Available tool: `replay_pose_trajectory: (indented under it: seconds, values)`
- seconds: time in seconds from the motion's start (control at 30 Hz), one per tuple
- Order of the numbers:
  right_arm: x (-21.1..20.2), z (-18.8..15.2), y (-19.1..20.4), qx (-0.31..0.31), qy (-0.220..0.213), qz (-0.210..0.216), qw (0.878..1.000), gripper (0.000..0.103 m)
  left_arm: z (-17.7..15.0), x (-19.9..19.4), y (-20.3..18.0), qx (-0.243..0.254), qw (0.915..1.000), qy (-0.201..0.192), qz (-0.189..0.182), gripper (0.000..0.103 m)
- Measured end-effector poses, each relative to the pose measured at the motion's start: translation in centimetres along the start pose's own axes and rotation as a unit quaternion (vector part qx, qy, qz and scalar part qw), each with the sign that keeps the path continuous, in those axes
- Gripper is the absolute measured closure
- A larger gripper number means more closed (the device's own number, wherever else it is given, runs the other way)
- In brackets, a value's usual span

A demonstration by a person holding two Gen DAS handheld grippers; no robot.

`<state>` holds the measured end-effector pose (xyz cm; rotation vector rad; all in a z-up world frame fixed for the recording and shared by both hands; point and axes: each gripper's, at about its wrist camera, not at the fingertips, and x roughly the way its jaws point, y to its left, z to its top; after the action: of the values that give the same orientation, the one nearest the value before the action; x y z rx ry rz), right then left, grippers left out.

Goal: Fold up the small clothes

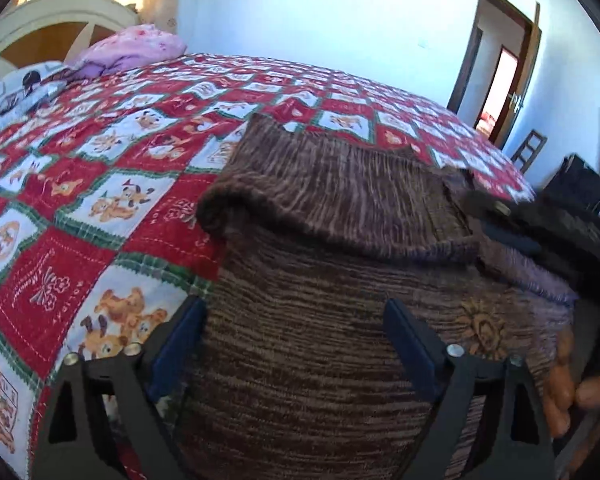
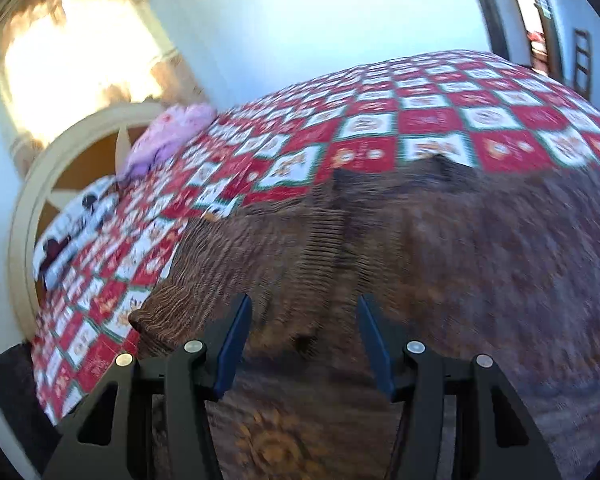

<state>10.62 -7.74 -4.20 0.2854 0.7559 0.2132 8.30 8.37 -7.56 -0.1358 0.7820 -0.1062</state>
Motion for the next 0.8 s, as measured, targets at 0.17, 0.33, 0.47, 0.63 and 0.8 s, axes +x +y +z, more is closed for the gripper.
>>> replay_pose_trajectory:
  seconds: [0.17, 0.33, 0.47, 0.63, 0.8]
  values:
    - [4.0, 0.8, 0.8, -0.006, 0.046, -0.041, 0.998, 0.048, -0.1, -0.3, 0.9, -0.014, 0.9995, -0.006, -0.026, 0.006]
    - [4.7, 0.7, 1.8, -0.030, 0.055, -0.047, 0.997, 0.091, -0.1, -0.4, 0.9, -0.014, 0.9994, -0.007, -0.030, 0.005]
    - [3.7, 1.0, 2.0, -0.039, 0.038, -0.042, 0.998, 0.095, -0.1, -0.3, 0.9, -0.015, 0.9994, -0.008, -0.032, 0.005]
    - [0.2, 2.9, 3.1, -0.101, 0.000, -0.055, 0.993, 0.095, 0.0, -0.2, 0.9, -0.014, 0.9993, -0.007, -0.033, 0.004]
    - [-2.8, 3.2, 2.3, -0.178, -0.015, -0.086, 0.980, 0.095, 0.0, -0.1, 0.9, -0.013, 0.9994, -0.007, -0.031, 0.004]
